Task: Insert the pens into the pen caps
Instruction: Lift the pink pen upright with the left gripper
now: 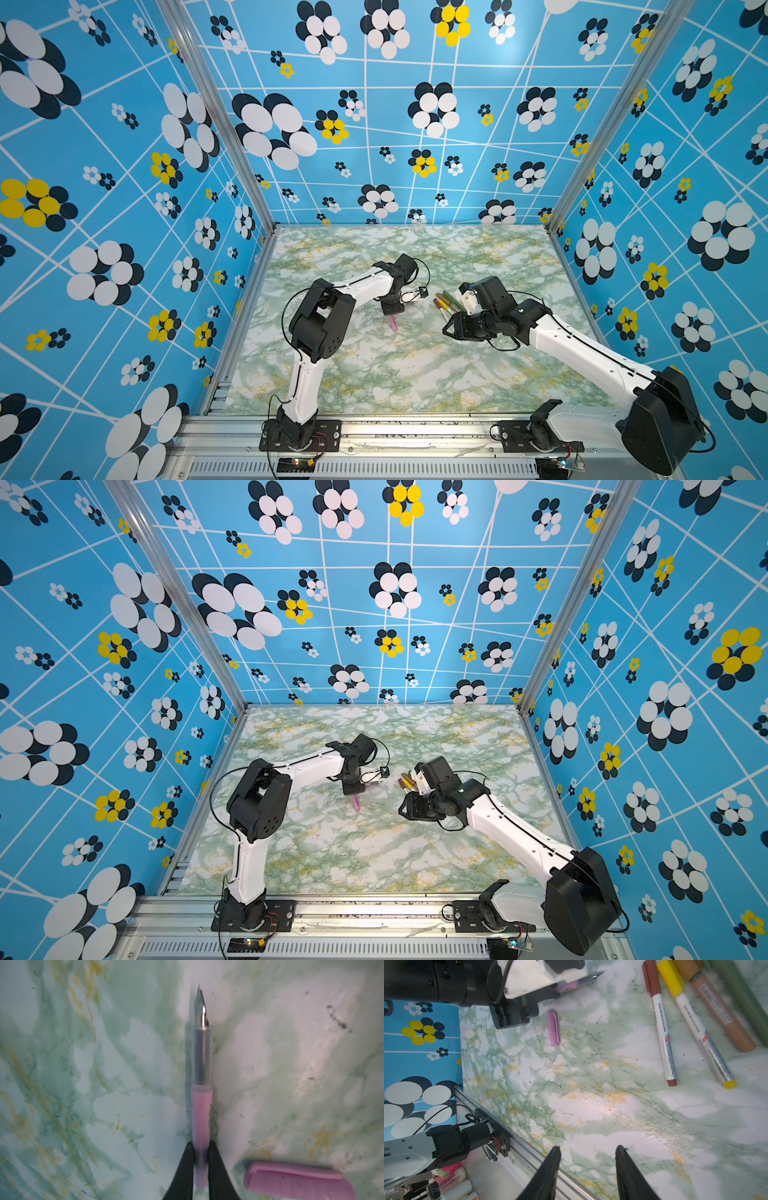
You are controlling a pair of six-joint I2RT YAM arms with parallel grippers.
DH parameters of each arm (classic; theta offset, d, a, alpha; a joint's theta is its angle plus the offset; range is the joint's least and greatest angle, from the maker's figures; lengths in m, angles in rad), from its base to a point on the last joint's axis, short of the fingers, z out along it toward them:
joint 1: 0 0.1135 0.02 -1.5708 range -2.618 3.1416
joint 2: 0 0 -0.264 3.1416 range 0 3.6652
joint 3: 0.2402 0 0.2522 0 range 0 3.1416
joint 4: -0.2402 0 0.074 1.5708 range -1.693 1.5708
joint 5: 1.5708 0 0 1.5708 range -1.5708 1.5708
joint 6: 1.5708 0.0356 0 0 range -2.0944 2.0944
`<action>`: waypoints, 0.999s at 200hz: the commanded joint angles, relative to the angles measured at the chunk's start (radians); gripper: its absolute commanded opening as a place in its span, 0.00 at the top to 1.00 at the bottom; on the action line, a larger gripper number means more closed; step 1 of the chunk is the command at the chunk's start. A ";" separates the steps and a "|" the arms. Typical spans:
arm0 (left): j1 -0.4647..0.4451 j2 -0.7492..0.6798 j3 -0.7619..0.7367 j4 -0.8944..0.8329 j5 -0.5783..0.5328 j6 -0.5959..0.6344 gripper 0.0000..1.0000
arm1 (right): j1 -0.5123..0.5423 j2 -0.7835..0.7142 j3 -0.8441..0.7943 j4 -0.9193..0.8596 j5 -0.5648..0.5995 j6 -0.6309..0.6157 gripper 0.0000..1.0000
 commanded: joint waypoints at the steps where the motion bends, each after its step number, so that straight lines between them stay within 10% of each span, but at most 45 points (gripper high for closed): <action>1: -0.005 0.060 0.000 -0.030 0.043 -0.013 0.90 | -0.008 -0.022 0.002 -0.005 0.018 0.013 0.54; 65: 0.010 0.054 0.001 0.002 0.073 -0.096 1.00 | -0.021 -0.035 0.007 -0.007 0.043 0.032 0.54; 140: -0.008 0.107 0.054 -0.056 0.107 -0.120 0.72 | -0.062 -0.067 0.008 0.019 0.103 0.089 0.54; 200: 0.002 0.202 0.184 -0.241 0.242 -0.151 0.75 | -0.064 -0.159 -0.020 0.010 0.162 0.106 0.54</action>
